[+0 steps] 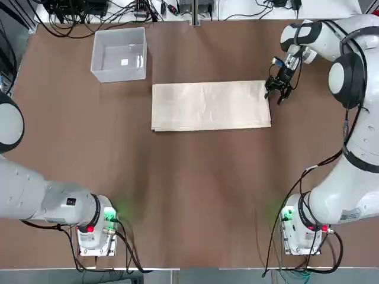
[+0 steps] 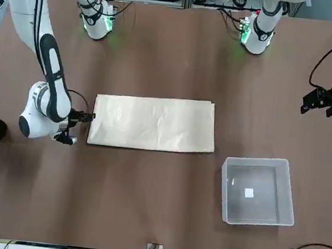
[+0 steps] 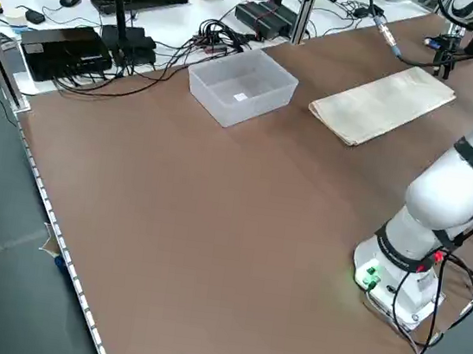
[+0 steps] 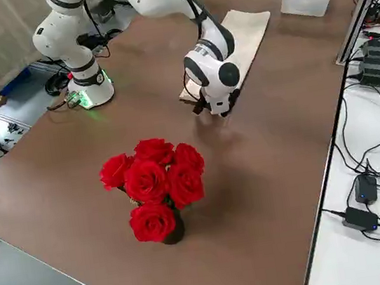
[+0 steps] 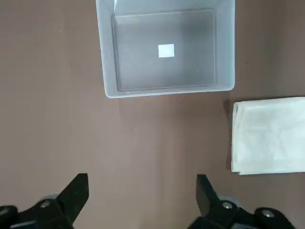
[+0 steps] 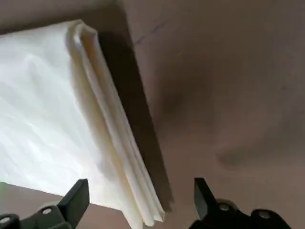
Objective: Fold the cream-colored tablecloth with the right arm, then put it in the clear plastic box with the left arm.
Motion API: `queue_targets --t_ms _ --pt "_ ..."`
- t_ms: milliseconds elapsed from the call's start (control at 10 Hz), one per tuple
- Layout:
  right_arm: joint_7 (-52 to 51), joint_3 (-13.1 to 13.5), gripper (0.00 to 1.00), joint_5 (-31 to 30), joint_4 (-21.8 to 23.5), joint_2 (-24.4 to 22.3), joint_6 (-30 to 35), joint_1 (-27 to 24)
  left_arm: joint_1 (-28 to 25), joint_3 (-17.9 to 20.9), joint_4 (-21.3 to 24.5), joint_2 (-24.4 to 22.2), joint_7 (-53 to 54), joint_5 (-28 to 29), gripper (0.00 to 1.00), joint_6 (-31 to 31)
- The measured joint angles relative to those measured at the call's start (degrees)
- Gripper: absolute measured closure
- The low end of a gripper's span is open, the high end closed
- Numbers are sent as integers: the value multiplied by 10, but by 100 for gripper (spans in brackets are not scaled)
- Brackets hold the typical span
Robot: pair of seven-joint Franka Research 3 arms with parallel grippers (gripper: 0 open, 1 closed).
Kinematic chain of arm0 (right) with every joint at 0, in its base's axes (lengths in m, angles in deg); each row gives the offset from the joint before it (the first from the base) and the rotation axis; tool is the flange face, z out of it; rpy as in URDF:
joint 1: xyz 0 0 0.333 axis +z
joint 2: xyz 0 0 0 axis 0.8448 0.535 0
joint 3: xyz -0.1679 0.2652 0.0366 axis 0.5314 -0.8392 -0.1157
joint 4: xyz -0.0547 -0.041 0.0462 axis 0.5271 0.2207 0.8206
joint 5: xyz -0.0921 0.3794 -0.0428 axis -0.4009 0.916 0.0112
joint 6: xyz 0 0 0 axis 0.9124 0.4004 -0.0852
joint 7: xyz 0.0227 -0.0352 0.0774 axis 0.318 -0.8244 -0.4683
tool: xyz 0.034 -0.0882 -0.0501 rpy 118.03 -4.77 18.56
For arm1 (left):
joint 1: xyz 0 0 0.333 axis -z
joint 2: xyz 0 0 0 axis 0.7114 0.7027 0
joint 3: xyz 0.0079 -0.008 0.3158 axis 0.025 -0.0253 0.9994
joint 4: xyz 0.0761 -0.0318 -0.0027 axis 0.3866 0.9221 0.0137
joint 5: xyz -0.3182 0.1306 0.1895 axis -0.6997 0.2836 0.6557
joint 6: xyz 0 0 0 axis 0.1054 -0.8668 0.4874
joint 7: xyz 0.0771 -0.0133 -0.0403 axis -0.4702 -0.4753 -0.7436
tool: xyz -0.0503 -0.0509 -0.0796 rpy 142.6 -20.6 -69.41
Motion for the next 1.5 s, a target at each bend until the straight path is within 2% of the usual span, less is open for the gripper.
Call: queue_targets --t_ms 400,700,1500 --pt "0 -13 3 19 0 11 -38 2 0 0 0 0 0 0 0 0" --pt "0 -15 7 21 0 15 -46 3 0 0 0 0 0 0 0 0" --pt "0 -15 41 21 0 15 -48 11 0 -1 0 0 0 0 0 0"
